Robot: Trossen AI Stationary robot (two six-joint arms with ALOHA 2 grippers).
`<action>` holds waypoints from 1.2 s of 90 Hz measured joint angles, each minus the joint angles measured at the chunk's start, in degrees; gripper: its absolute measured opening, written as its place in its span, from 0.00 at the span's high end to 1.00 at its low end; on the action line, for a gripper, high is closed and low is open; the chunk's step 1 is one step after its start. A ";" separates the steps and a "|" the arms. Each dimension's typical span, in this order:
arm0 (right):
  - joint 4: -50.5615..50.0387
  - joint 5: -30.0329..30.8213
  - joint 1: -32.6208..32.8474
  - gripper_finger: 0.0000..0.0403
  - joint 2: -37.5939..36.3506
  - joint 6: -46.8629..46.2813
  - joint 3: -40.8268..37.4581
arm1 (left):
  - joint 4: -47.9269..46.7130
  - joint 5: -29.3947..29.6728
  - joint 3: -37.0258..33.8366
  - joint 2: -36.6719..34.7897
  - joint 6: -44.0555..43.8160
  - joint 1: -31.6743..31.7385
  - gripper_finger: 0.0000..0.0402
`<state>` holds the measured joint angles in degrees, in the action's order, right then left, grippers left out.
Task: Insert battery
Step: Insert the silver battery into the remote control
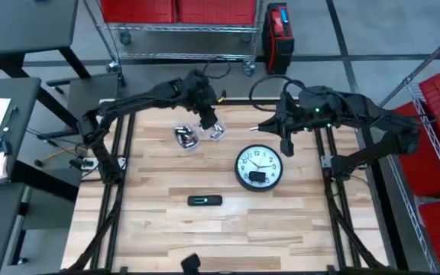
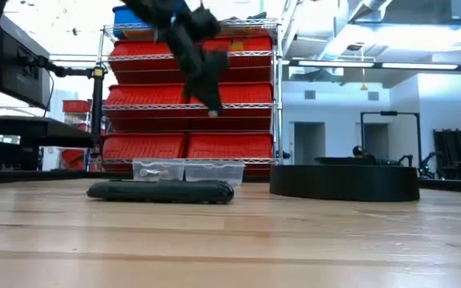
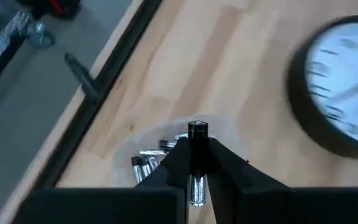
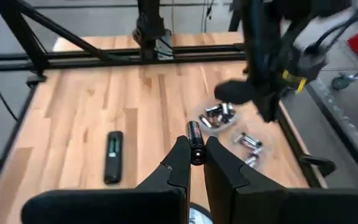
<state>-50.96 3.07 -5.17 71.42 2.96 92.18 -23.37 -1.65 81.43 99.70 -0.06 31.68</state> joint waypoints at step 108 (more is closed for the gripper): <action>0.57 -4.74 -1.19 0.97 1.64 0.10 -1.57 | -43.30 8.76 7.99 -20.70 -6.97 -16.15 0.66</action>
<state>-50.39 -1.67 -6.36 73.05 3.06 90.61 -66.67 7.11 89.42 79.00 -7.03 15.53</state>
